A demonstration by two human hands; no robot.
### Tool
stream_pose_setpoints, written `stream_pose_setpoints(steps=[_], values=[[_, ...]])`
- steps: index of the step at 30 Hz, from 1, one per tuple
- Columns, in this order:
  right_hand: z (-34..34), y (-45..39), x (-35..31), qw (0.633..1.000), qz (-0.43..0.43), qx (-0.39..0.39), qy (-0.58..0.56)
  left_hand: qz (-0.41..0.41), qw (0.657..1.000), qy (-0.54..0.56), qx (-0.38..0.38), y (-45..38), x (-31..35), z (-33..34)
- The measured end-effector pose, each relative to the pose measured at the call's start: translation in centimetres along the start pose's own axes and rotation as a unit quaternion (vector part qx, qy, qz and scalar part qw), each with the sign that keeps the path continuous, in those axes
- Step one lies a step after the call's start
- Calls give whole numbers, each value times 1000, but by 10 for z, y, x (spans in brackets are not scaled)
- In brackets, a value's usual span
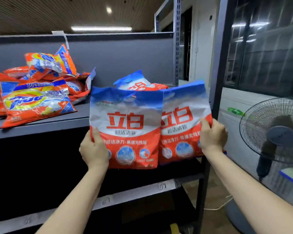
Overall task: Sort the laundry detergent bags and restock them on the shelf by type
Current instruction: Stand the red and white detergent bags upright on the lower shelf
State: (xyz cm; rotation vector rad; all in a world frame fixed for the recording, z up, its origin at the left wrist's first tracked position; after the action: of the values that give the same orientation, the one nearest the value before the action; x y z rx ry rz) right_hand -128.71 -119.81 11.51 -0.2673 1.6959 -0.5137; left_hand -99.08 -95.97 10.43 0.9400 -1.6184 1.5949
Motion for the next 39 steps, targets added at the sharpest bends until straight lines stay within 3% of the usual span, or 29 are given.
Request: stream_pose_setpoints(steps=[5,8,13,21,29,33,35,37,39], values=[[23,11,78,994,77,-64,44,-28,994,-101,-38,42,-57,10],[45,13,122,986,129,-99,41,-94,983,-150,-41,54,-104,19],[69,2,180,974,208,-86,25,-191,968,-163,-27,53,-158,40],[103,-33,209,987,154,-19,32,-203,977,-65,5,50,-197,110],[157,-52,250,991,125,-40,-19,-193,981,11,13,45,-233,163],[179,-62,263,988,86,-127,19,-114,992,-49,31,37,-228,178],[182,-63,268,983,82,-148,66,-120,989,-86,15,40,-229,181],[176,-59,260,984,75,-134,93,-135,976,-169,5,45,-234,180],[164,-49,250,986,57,-101,122,-81,965,-245,-34,50,-227,179]])
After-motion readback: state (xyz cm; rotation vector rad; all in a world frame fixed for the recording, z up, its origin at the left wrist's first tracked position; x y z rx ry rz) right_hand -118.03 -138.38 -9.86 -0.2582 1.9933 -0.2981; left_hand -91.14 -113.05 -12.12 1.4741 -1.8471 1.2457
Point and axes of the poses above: each hand's wrist, its own y-axis away from the middle knuckle, its own z-axis out of the palm, x = y × z, the point moved 7 cm from there along -y, towards the middle knuckle, and after that the axes turned 2 degrees about -y, right-handed, at the moved point
